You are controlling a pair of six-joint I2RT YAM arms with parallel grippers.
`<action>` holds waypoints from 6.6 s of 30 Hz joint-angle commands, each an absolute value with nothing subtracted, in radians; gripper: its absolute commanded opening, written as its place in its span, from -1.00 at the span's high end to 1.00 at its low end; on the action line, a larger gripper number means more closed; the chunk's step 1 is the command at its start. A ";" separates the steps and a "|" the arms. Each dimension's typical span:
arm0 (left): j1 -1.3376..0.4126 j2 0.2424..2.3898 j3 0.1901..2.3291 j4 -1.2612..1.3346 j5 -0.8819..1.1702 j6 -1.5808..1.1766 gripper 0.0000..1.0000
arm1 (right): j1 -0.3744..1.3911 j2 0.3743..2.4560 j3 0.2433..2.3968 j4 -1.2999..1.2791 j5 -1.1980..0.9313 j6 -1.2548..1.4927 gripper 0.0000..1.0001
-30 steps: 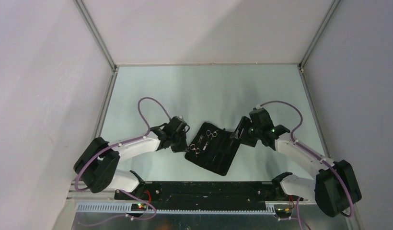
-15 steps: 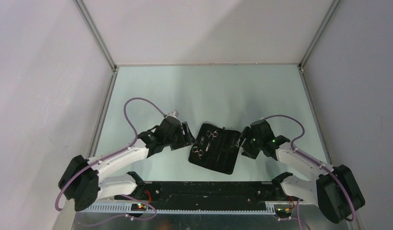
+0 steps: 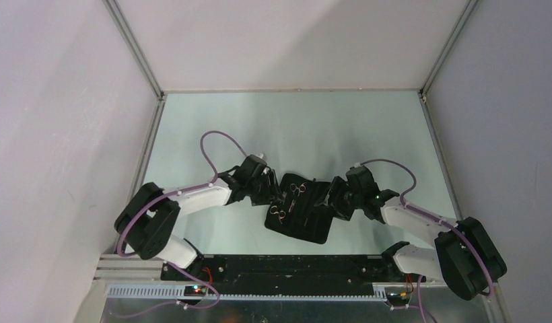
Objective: Sort the hair-cutting tools
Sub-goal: Adjust the hairdressing tool bag at the center of the board, then close the hairdressing tool bag at the center of the board, then adjust the hairdressing tool bag at the center of the board, then zip the hairdressing tool bag at the center of the board.
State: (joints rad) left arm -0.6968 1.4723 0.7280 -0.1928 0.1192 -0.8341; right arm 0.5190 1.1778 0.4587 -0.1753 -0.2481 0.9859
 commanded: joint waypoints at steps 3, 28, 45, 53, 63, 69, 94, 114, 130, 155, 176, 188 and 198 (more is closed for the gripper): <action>-0.693 1.494 0.724 -0.069 0.209 -0.838 -0.22 | 0.576 1.153 0.547 -0.113 -0.303 0.956 -0.36; -0.568 1.200 0.327 0.227 0.163 -1.139 -0.16 | 0.705 1.467 0.825 -0.021 -0.358 0.955 -0.36; -0.626 1.247 0.450 0.061 0.222 -1.023 -0.15 | 0.726 1.742 0.885 0.010 -0.367 0.965 0.12; -0.688 1.455 0.572 -0.085 0.224 -0.983 0.20 | 0.671 1.624 0.980 -0.164 -0.374 0.800 0.25; -0.688 1.522 0.626 -0.143 0.241 -0.921 0.38 | 0.446 1.740 1.216 -0.373 -0.400 0.411 -0.20; -0.676 1.557 0.673 -0.205 0.266 -0.849 0.36 | 0.432 1.889 1.305 -0.411 -0.476 0.335 -0.23; -0.436 1.781 1.144 -0.532 -0.009 -0.576 0.04 | 0.811 1.579 0.879 -0.300 -0.499 0.629 0.27; -0.414 1.043 0.848 -0.611 -0.164 -0.819 -0.99 | 0.771 1.584 1.189 -0.567 -0.258 0.214 -0.21; -0.560 0.837 0.380 -0.322 0.043 -1.188 -0.92 | 0.756 1.868 1.387 -0.587 -0.396 0.033 0.17; -0.405 1.490 0.810 -0.088 0.200 -0.874 -0.63 | 0.698 1.822 1.107 -0.255 -0.380 0.519 0.94; -0.497 1.443 0.559 -0.006 0.196 -0.979 -0.59 | 0.687 1.831 1.135 -0.233 -0.377 0.523 0.91; -0.538 1.524 0.505 0.079 0.153 -1.104 0.35 | 0.824 1.639 1.135 -0.396 -0.062 0.517 0.32; -0.555 1.522 0.445 0.162 0.159 -1.200 0.52 | 0.956 1.518 0.985 -0.303 0.023 0.719 0.19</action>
